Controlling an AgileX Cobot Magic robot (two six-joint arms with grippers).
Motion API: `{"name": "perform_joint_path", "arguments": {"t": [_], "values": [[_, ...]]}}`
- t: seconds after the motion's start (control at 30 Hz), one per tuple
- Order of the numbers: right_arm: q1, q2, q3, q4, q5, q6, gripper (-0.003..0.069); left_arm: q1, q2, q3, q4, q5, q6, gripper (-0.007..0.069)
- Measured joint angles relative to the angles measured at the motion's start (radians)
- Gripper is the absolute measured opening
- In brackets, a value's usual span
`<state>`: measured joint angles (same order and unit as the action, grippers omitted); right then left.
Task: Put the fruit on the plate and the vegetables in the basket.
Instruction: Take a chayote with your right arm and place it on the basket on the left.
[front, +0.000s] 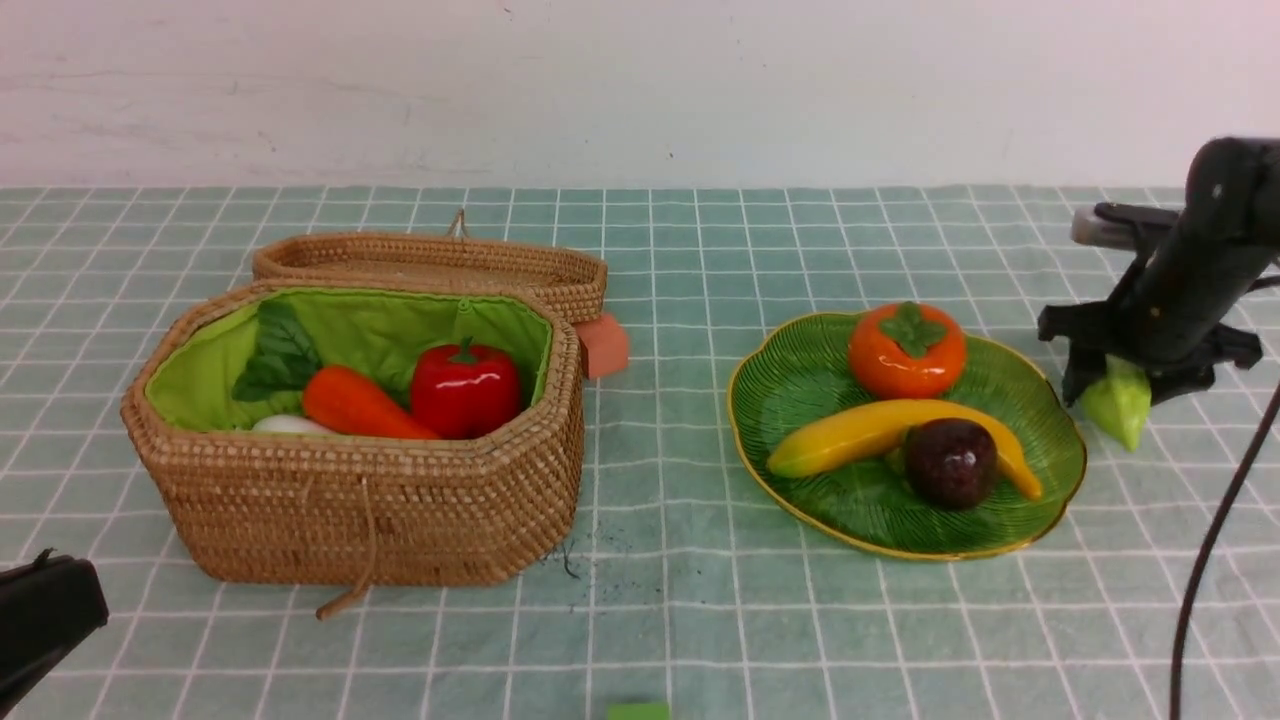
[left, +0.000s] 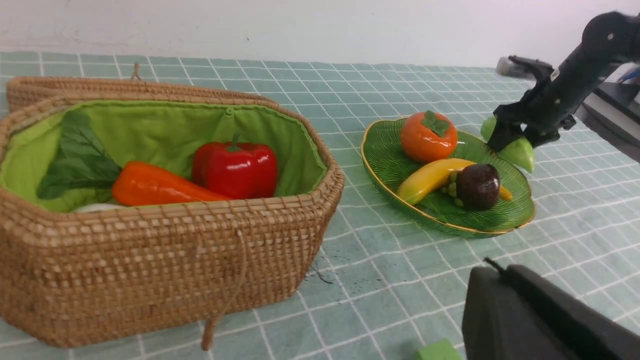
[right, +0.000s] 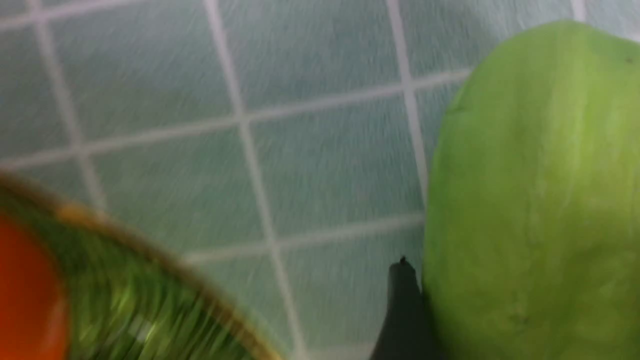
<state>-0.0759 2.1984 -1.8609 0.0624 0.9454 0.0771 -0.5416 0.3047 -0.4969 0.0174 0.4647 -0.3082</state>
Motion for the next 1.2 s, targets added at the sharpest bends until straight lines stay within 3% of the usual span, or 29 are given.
{"name": "perform_joint_path", "arguments": {"t": [0.07, 0.13, 0.27, 0.3, 0.33, 0.37, 0.43, 0.53, 0.67, 0.83, 0.9, 1.03, 1.13, 1.2], "values": [[0.012, -0.041, 0.001, 0.029, 0.015, -0.03, 0.0449, 0.0, 0.0, 0.0, -0.017, 0.0, 0.012, -0.0013], [0.07, -0.165, 0.0, 0.142, 0.008, -0.155, 0.0449, 0.0, 0.0, 0.0, -0.06, 0.0, 0.06, -0.0013], [0.223, -0.284, -0.008, 0.406, -0.054, -0.46, 0.0449, 0.0, 0.0, 0.0, -0.129, 0.0, 0.153, -0.0013], [0.323, -0.316, -0.009, 0.573, -0.105, -0.628, 0.0449, 0.0, 0.0, 0.0, -0.167, 0.0, 0.209, -0.0013], [0.378, -0.321, -0.009, 0.659, -0.131, -0.727, 0.0449, 0.0, 0.0, 0.0, -0.184, 0.0, 0.24, -0.0013], [0.378, -0.321, -0.009, 0.675, -0.136, -0.746, 0.0449, 0.0, 0.0, 0.0, -0.194, 0.0, 0.246, -0.0013], [0.499, -0.307, -0.009, 0.836, -0.205, -0.934, 0.0449, 0.0, 0.0, 0.0, -0.247, 0.0, 0.32, -0.0013], [0.617, -0.255, -0.009, 0.962, -0.329, -1.082, 0.0449, 0.0, 0.0, 0.0, -0.315, 0.0, 0.409, -0.0013], [0.697, -0.157, -0.008, 1.033, -0.476, -1.177, 0.0449, 0.0, 0.0, 0.0, -0.351, 0.002, 0.454, -0.0013], [0.729, -0.078, -0.005, 1.047, -0.569, -1.219, 0.0461, 0.0, 0.0, 0.0, -0.358, 0.022, 0.462, -0.0013], [0.734, -0.059, 0.0, 1.051, -0.589, -1.22, 0.0575, 0.0, 0.0, 0.0, -0.359, 0.038, 0.463, -0.0013], [0.733, -0.064, 0.0, 1.051, -0.563, -1.22, 0.0672, 0.0, 0.0, 0.0, -0.359, 0.056, 0.463, -0.0013], [0.733, -0.087, 0.0, 1.031, -0.506, -1.212, 0.0673, 0.0, 0.0, 0.0, -0.359, 0.056, 0.466, -0.0013], [0.729, -0.162, 0.0, 0.952, -0.396, -1.12, 0.0631, 0.0, 0.0, 0.0, -0.359, 0.049, 0.469, -0.0013]]}}
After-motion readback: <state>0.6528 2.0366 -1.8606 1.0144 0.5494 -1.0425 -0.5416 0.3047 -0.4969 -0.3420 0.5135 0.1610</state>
